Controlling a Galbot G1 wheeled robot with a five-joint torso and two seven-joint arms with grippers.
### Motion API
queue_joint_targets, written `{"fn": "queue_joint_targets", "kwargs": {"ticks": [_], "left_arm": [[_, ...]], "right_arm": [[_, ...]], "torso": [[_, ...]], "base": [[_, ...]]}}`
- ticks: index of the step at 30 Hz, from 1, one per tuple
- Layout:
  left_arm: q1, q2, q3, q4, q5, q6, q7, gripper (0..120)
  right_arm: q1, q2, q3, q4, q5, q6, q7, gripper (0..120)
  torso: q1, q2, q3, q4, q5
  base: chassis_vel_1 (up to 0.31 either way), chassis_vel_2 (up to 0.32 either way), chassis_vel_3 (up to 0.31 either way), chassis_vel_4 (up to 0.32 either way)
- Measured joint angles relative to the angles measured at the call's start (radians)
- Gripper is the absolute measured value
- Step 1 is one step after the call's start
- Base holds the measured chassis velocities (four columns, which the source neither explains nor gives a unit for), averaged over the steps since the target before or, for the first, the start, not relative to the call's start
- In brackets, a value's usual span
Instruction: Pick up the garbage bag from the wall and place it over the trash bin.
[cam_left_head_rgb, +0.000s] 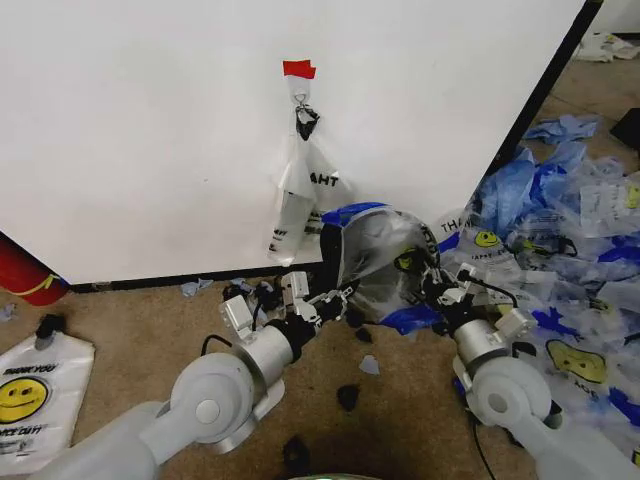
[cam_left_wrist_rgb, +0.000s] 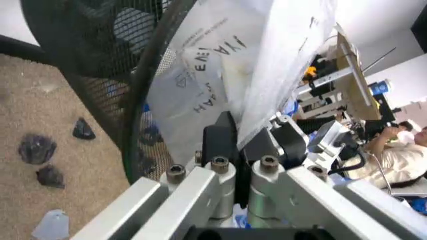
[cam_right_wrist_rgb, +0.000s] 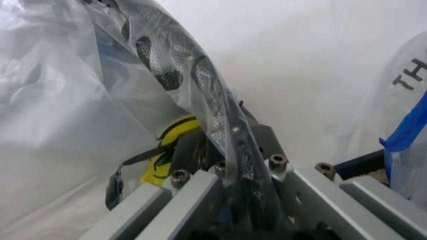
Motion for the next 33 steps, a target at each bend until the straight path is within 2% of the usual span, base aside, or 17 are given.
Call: {"fn": "queue_joint_targets", "kwargs": {"ticks": [33], "left_arm": [[0.004, 0.019, -0.039, 0.015, -0.002, -0.006, 0.005, 0]], "right_arm": [[0.049, -0.010, 0.038, -0.023, 0.103, -0.010, 0.020, 0]], "torso": [[0.000, 0.000, 0.000, 0.0000, 0.0000]], "base": [[0.000, 0.000, 0.000, 0.000]]}}
